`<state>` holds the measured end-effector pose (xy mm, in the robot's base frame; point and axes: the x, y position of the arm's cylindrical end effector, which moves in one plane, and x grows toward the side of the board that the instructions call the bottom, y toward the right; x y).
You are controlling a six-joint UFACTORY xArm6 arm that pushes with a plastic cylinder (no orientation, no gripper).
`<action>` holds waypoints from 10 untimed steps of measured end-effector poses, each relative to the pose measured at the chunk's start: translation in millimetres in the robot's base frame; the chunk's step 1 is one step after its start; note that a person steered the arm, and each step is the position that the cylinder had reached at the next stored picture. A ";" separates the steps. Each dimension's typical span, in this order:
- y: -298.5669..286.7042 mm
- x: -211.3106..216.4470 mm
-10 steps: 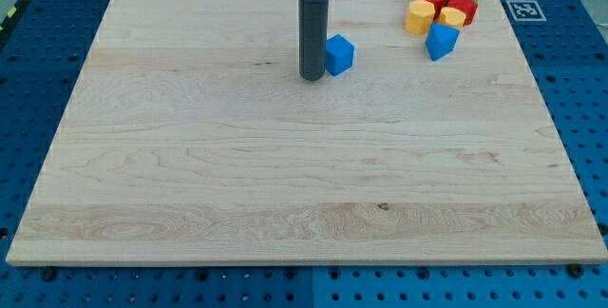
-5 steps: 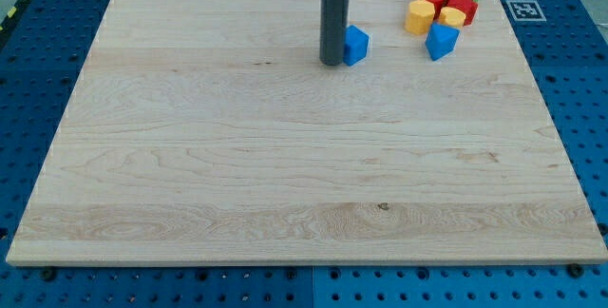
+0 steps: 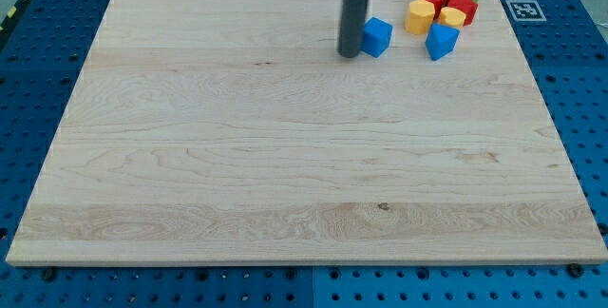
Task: Push the blue cube into the yellow hexagon
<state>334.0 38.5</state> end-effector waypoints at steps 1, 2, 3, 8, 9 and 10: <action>-11.6 -17.0; 21.9 -22.7; 42.9 -21.6; 48.1 13.8; 48.1 13.8; 48.6 13.2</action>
<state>347.2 87.0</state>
